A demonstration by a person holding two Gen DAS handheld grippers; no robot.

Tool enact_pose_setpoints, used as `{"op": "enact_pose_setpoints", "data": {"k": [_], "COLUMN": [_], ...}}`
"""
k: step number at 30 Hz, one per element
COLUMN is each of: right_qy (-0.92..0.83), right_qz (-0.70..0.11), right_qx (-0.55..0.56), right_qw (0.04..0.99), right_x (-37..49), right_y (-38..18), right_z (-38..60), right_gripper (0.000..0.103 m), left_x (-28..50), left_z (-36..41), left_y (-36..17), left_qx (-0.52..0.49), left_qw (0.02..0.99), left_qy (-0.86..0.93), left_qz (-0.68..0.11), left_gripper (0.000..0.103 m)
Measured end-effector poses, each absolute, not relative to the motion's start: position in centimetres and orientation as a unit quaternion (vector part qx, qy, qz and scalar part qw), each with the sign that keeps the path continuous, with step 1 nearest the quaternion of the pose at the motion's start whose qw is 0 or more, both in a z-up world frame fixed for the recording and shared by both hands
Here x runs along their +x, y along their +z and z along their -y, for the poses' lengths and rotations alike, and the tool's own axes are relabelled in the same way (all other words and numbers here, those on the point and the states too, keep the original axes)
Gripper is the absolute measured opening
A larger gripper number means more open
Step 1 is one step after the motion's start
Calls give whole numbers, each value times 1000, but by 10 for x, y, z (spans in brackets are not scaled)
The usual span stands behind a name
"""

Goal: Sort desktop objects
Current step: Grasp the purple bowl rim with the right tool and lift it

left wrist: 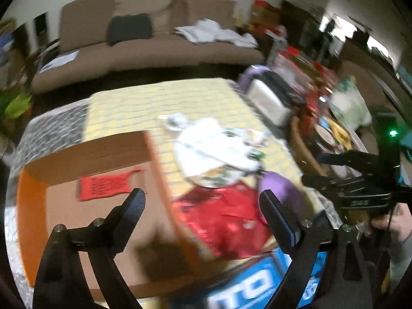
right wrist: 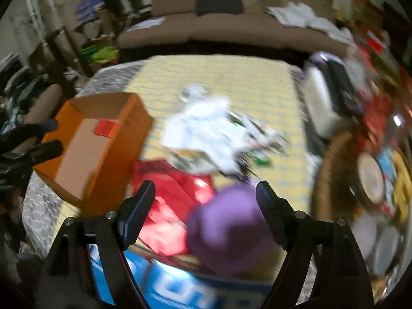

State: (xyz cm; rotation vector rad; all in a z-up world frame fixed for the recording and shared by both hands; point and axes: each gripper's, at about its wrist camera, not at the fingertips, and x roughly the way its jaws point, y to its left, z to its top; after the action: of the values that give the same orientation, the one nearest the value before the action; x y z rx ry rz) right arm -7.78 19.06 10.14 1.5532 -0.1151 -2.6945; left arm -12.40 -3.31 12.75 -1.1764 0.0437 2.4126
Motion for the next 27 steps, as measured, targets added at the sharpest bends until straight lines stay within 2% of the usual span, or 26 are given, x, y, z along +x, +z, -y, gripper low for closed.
{"op": "enact_pose_setpoints", "data": {"k": [4,9,12,14,17,21,22,23,25,27], "right_qy": [-856,-844,-833,-826,-816,-807,-804,-801,-796,-791], "right_qz": [66,137,173,190,196,192,195,200,212,230], "right_qx": [513,519,525,530,542,556,560,564,567,567], "right_qw": [-9,-20,-28,-32,-39,-41,-37,-32,-11,5], "right_x": [-58,-38,-32,-31,-33,-39,-41,-43,-46,-49], "right_y": [81,53,32,19,0,-20,-24,-28,-33,-38], "right_z": [-223,-255,-265,-269,-271,-270,-270,-270,-269,-269], "right_gripper": [78,70,65,60,60,59,57,51,40,36], "left_x": [-116,-115,-122,-128,-136,-142,-143,-145,-147,-145], "left_z": [-21,-80,-101,-110,-118,-124,-124,-123,-123,-124], "left_y": [119,84,61,45,27,9,5,0,-8,-14], "left_qx": [-431,-456,-472,-486,-501,-518,-523,-530,-545,-547], "left_qw": [247,240,232,223,219,215,215,217,223,227], "left_qy": [867,851,840,832,822,811,808,804,794,791], "left_qz": [-39,-102,-131,-145,-158,-166,-164,-158,-150,-153], "left_gripper": [92,86,78,71,57,52,48,42,40,40]}}
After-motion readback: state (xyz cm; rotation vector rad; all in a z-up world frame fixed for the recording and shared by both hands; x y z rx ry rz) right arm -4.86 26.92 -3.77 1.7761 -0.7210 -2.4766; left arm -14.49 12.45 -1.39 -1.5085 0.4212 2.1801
